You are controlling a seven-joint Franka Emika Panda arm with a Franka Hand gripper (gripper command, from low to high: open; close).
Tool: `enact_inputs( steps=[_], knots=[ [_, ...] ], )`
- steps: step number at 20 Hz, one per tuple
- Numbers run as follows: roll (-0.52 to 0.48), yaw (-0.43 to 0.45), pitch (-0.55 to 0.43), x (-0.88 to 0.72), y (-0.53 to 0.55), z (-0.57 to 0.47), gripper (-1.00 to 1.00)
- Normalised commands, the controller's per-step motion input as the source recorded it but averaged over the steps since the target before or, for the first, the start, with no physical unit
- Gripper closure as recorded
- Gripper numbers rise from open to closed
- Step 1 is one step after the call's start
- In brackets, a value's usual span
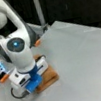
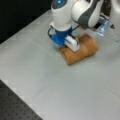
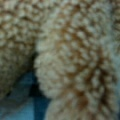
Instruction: Folding a towel twice
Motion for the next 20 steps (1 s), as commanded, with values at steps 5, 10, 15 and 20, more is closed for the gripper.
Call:
enact_inputs(
  steps=[5,10,15,20],
  knots=[
    [-0.002,-0.022,-0.158,-0.06,0.07,-0.21,-1.00],
    [0.033,-0.033,-0.143,-0.06,0.10,-0.22,-1.00],
    [0.039,-0.041,-0.133,-0.07,0.13,-0.21,-1.00],
    [-0.008,-0.033,-0.110,-0.12,0.12,-0.11,-1.00]
  ],
)
